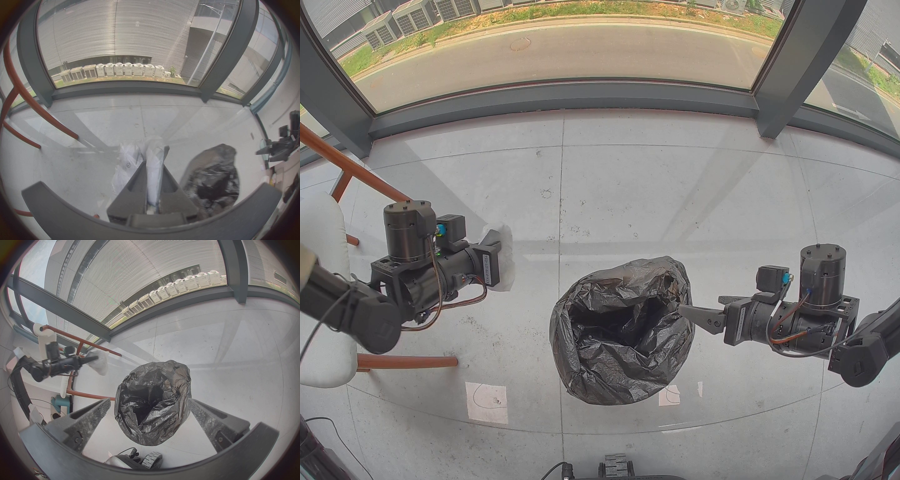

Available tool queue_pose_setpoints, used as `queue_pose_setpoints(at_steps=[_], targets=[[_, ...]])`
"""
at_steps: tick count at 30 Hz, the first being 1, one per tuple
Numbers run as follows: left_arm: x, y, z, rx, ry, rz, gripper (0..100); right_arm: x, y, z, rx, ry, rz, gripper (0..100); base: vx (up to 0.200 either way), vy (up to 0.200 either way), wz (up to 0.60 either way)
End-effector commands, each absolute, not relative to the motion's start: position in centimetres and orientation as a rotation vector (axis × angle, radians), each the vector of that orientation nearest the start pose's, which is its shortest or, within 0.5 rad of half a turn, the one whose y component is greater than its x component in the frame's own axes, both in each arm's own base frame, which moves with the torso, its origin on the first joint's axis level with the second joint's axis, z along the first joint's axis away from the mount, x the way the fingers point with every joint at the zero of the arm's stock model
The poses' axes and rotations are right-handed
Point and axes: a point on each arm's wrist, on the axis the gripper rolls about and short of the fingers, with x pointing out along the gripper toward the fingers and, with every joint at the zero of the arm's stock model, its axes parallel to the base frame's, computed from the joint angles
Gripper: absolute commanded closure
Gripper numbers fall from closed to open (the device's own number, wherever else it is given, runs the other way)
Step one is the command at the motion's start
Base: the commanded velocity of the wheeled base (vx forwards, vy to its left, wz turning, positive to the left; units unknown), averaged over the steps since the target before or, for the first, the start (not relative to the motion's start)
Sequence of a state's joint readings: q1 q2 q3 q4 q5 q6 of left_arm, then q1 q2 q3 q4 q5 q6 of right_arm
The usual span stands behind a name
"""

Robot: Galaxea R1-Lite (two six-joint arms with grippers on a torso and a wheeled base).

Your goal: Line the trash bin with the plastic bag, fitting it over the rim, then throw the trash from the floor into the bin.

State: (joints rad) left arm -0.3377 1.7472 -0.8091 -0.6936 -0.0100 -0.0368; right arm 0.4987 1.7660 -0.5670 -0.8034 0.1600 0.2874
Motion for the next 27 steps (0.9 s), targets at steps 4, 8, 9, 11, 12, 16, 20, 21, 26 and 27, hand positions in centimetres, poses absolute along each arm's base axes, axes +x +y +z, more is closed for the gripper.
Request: queue_pose_setpoints(at_steps=[4,8,9,11,12,16,20,21,26,27], targets=[[24.6,-14.6,22.4,-0.081,0.135,-0.556,100,25.0,13.8,11.8,0.205,0.492,0.581,0,0.000,0.000,0.00],[24.1,-16.3,22.1,-0.075,0.145,-0.614,100,25.0,13.5,12.0,0.211,0.485,0.570,0,0.000,0.000,0.00],[24.3,-17.0,21.5,-0.068,0.165,-0.628,100,25.1,13.3,12.0,0.212,0.483,0.566,0,0.000,0.000,0.00],[24.6,-18.3,20.7,-0.057,0.189,-0.649,100,25.2,13.1,12.2,0.215,0.477,0.558,0,0.000,0.000,0.00],[24.7,-18.9,20.4,-0.054,0.197,-0.660,100,25.3,13.0,12.2,0.217,0.474,0.554,0,0.000,0.000,0.00],[25.0,-20.5,18.4,-0.029,0.256,-0.691,100,25.3,12.7,12.4,0.220,0.468,0.546,0,0.000,0.000,0.00],[25.3,-21.3,17.5,-0.019,0.278,-0.709,100,25.3,12.7,12.4,0.220,0.466,0.546,0,0.000,0.000,0.00],[25.4,-22.0,16.9,-0.012,0.295,-0.726,100,25.3,12.7,12.4,0.218,0.466,0.546,0,0.000,0.000,0.00],[25.4,-23.3,15.0,0.012,0.348,-0.758,100,25.4,12.7,12.6,0.220,0.459,0.544,0,0.000,0.000,0.00],[25.4,-23.5,14.7,0.015,0.354,-0.760,100,25.5,12.6,12.5,0.221,0.459,0.540,0,0.000,0.000,0.00]])
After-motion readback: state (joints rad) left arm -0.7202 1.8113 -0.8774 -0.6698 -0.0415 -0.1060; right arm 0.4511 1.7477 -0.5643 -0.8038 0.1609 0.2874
